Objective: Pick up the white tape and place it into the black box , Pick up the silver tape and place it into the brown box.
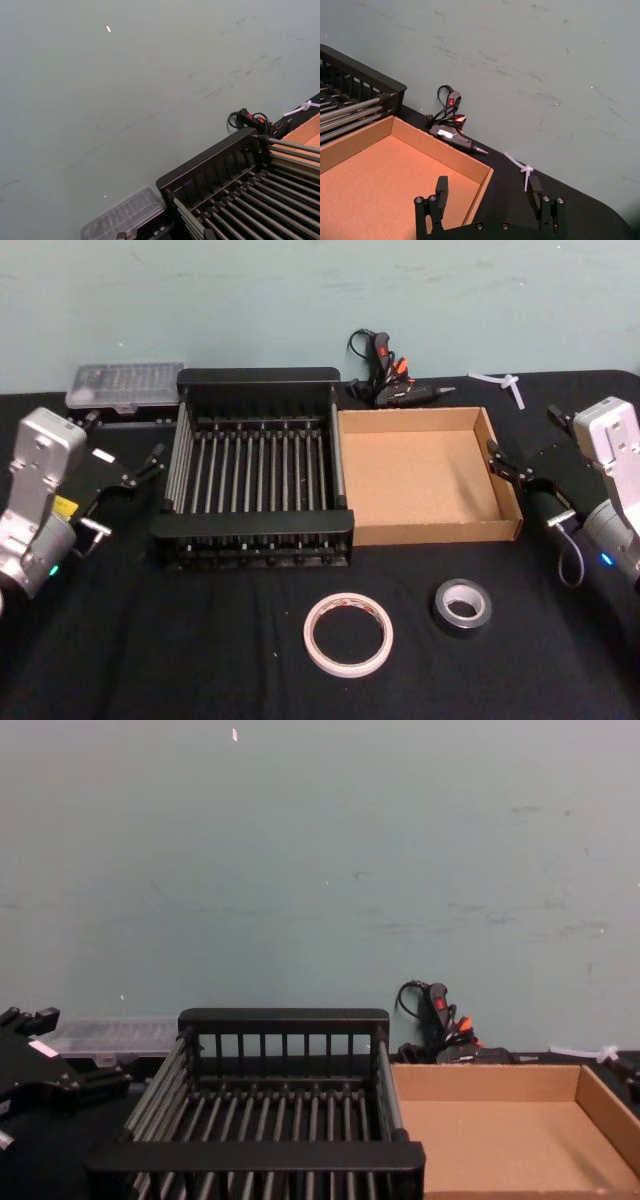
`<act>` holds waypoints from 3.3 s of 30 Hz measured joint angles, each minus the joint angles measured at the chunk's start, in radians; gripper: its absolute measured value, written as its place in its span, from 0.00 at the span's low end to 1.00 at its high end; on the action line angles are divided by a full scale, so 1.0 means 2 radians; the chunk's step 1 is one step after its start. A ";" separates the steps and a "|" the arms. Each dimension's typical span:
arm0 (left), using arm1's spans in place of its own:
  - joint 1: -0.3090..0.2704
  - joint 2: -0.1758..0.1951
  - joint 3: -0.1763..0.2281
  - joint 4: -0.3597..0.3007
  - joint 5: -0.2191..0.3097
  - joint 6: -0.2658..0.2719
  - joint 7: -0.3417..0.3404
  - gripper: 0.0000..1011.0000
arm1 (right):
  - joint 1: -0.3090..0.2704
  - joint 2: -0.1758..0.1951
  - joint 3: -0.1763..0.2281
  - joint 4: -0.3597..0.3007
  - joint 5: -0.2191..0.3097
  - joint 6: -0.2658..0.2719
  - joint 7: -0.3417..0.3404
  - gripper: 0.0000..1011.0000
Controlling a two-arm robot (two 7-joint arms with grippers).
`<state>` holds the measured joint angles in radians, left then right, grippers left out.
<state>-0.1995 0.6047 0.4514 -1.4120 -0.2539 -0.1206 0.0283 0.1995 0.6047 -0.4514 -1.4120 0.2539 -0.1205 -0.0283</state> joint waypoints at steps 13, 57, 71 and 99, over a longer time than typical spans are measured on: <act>0.000 0.000 0.000 0.000 0.000 0.000 0.000 0.99 | 0.000 0.000 0.000 0.000 0.000 0.000 0.000 0.99; 0.000 0.000 0.000 0.000 0.000 0.000 0.000 0.99 | -0.163 0.022 0.087 -0.194 0.092 0.099 0.074 0.99; 0.000 0.000 0.000 0.000 0.000 0.000 0.000 0.99 | -0.209 0.034 0.098 -0.223 0.088 0.166 0.077 0.99; 0.000 0.000 0.000 0.000 0.000 0.000 0.000 0.99 | -0.187 0.012 0.089 -0.210 0.053 0.253 0.102 0.99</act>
<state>-0.1996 0.6047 0.4514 -1.4120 -0.2539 -0.1205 0.0283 -0.1749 0.6281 -0.2744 -1.8316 0.3602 0.3853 0.1747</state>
